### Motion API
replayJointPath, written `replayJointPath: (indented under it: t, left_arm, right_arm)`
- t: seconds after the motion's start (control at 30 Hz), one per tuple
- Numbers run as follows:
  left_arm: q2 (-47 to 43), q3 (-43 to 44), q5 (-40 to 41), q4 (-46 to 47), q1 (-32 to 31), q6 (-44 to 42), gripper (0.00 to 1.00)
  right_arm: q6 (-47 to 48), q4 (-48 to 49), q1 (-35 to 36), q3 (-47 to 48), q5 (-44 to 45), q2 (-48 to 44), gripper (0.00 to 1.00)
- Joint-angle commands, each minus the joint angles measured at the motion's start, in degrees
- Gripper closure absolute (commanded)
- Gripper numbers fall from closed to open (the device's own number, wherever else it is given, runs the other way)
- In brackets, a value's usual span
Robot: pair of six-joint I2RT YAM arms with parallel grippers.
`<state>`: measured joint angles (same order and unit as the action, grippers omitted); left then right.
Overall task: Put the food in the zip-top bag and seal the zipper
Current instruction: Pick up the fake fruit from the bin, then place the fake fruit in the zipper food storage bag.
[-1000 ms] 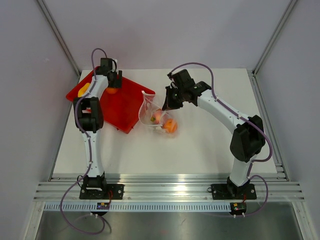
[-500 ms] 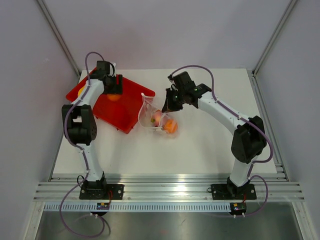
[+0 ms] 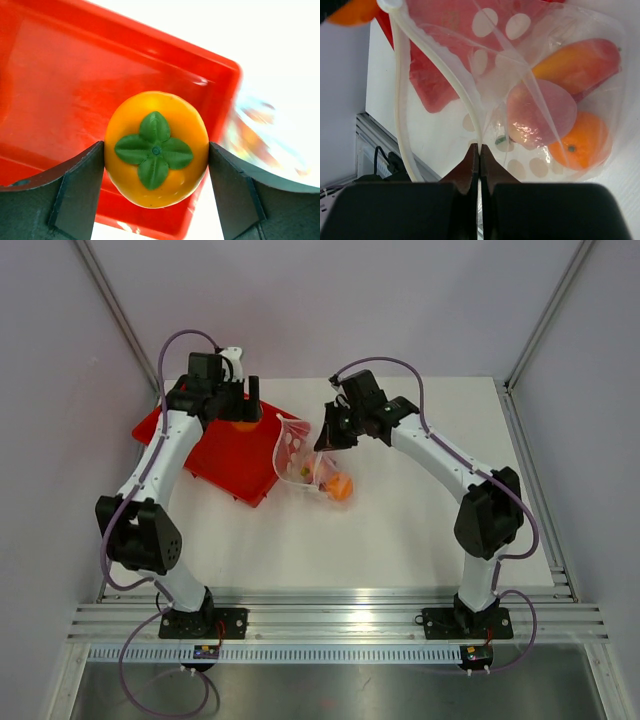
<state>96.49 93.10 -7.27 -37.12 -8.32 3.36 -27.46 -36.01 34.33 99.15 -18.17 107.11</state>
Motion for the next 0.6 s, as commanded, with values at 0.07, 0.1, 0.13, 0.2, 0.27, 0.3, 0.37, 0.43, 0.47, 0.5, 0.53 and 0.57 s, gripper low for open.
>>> replayJointPath:
  t: [0.07, 0.1, 0.13, 0.2, 0.27, 0.3, 0.37, 0.43, 0.47, 0.5, 0.53, 0.57]
  left_arm:
    - [-8.2, -0.3, -6.2, -3.9, -4.1, -0.8, 0.37]
    - [-9.2, -1.0, -7.1, -3.8, -4.6, -0.6, 0.37]
    - [-10.0, -0.8, -7.7, -4.3, -5.3, -0.7, 0.37]
    - [-12.1, -0.3, -7.4, -5.1, -7.9, -1.0, 0.37]
    - [-13.8, -0.3, -8.2, -5.3, -10.5, -0.6, 0.37]
    - [-14.3, -0.6, -8.5, -5.0, -11.4, -0.4, 0.37]
    - [-14.7, -1.3, -9.0, -4.3, -14.1, 0.0, 0.37]
    - [-13.8, -1.9, -8.6, -3.6, -15.6, 0.1, 0.37]
    - [-13.1, -2.1, -7.5, -3.6, -16.4, 0.2, 0.37]
    - [-11.7, -2.0, -7.0, -3.7, -16.6, 0.3, 0.36]
    - [-11.0, -1.8, -6.5, -4.4, -16.7, 0.5, 0.35]
    - [-10.5, -1.7, -4.8, -4.3, -16.9, 0.8, 0.33]
  right_arm:
    - [-0.8, 0.9, -0.3, 5.5, -1.2, 2.1, 1.0]
    - [-0.8, 0.9, -0.3, 5.8, -1.1, 2.2, 1.0]
    - [-0.8, 0.9, -0.3, 5.9, -1.0, 2.4, 1.0]
    - [-1.0, 0.9, -0.3, 6.1, -1.1, 2.5, 1.0]
    - [-1.0, 0.9, -0.4, 6.4, -1.0, 2.8, 1.0]
    - [-1.0, 0.9, -0.3, 6.5, -1.2, 2.8, 1.0]
    - [-0.9, 0.7, -0.3, 6.8, -1.1, 2.9, 1.0]
    - [-1.0, 0.7, -0.3, 7.1, -1.0, 2.8, 1.0]
    - [-1.0, 0.6, -0.3, 7.1, -1.0, 2.8, 1.0]
    - [-0.9, 0.5, -0.3, 7.1, -1.1, 2.7, 1.0]
    - [-0.8, 0.3, -0.3, 6.9, -1.0, 2.5, 1.0]
    - [-0.8, 0.2, -0.3, 6.7, -0.8, 2.4, 1.0]
